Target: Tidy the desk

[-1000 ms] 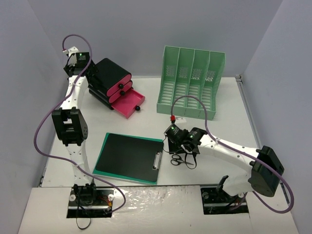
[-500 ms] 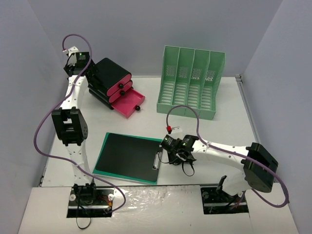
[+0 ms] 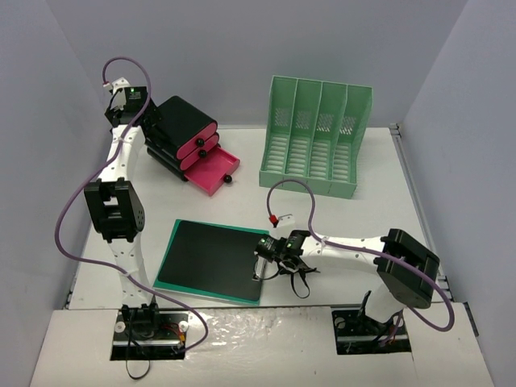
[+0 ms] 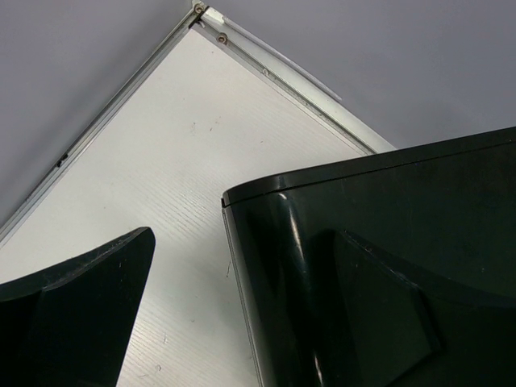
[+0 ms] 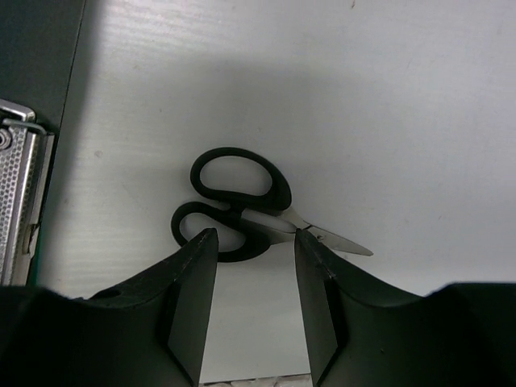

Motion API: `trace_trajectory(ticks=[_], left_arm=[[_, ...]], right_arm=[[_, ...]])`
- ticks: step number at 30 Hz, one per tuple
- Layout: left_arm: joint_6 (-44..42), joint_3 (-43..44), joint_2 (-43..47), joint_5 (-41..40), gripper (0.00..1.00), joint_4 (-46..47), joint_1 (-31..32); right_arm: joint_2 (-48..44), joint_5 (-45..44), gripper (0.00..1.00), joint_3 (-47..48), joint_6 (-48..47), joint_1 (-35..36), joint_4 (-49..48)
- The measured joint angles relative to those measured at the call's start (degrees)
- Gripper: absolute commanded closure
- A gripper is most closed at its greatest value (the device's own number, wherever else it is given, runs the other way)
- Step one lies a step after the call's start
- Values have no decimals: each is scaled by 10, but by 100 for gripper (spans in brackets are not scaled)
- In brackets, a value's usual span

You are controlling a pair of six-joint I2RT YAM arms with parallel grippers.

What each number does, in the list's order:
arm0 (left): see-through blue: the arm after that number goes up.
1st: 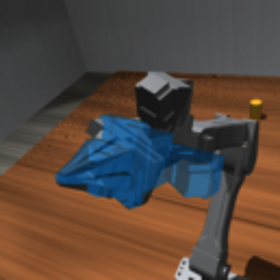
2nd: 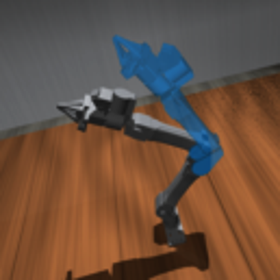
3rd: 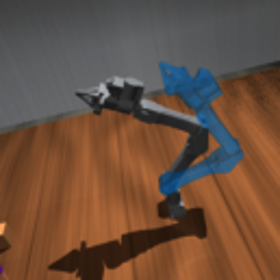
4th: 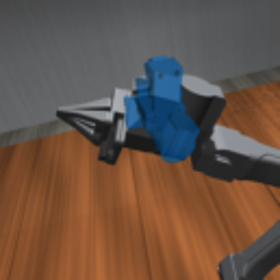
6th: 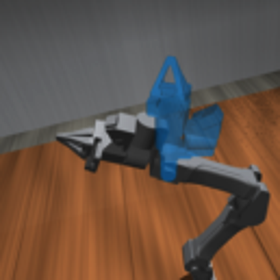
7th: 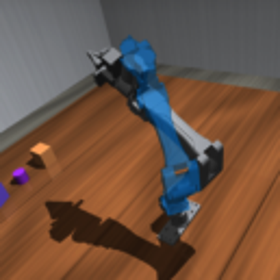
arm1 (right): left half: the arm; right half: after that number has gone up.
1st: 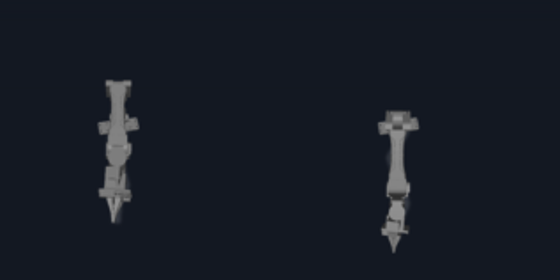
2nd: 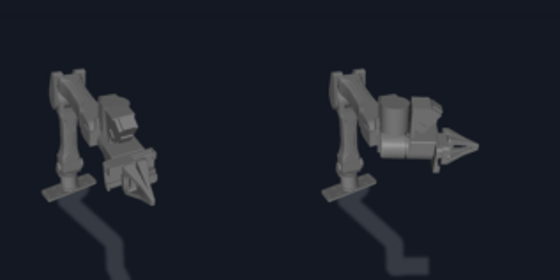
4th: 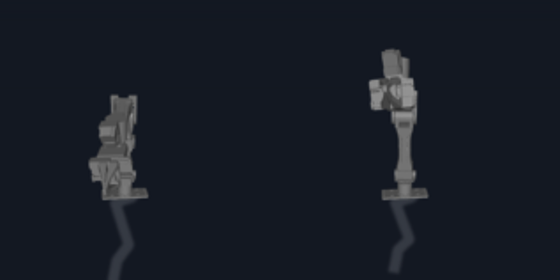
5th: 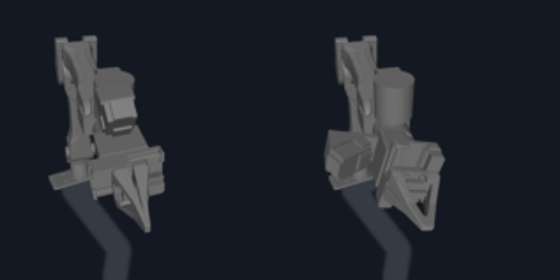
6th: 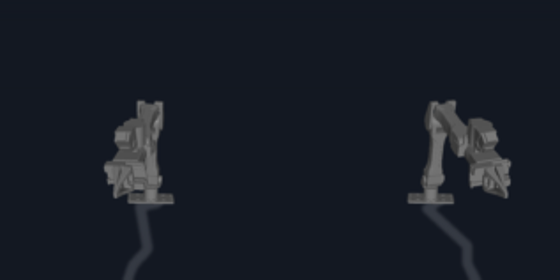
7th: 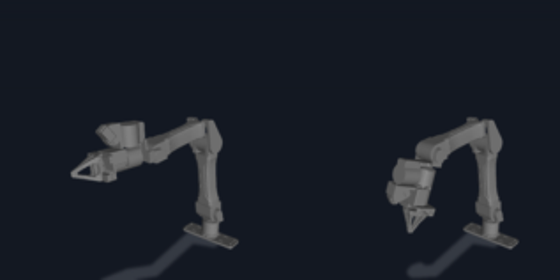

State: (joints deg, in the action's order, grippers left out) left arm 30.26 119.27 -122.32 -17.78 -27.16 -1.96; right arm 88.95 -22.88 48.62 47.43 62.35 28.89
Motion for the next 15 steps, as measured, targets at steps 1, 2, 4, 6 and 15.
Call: trace_trajectory(ticks=[1,2,4,6,15], left_arm=[[0,0,0,0,10,0,0],[0,0,1,0,10,0,0],[0,0,1,0,10,-1,0],[0,0,1,0,10,-1,0],[0,0,2,0,10,-5,0]], right_arm=[[2,-6,60,0,1,0,0],[3,-12,60,0,1,0,0],[7,-20,59,0,2,0,-1],[13,-25,59,0,1,0,-4],[35,-38,59,3,-7,7,-22]])
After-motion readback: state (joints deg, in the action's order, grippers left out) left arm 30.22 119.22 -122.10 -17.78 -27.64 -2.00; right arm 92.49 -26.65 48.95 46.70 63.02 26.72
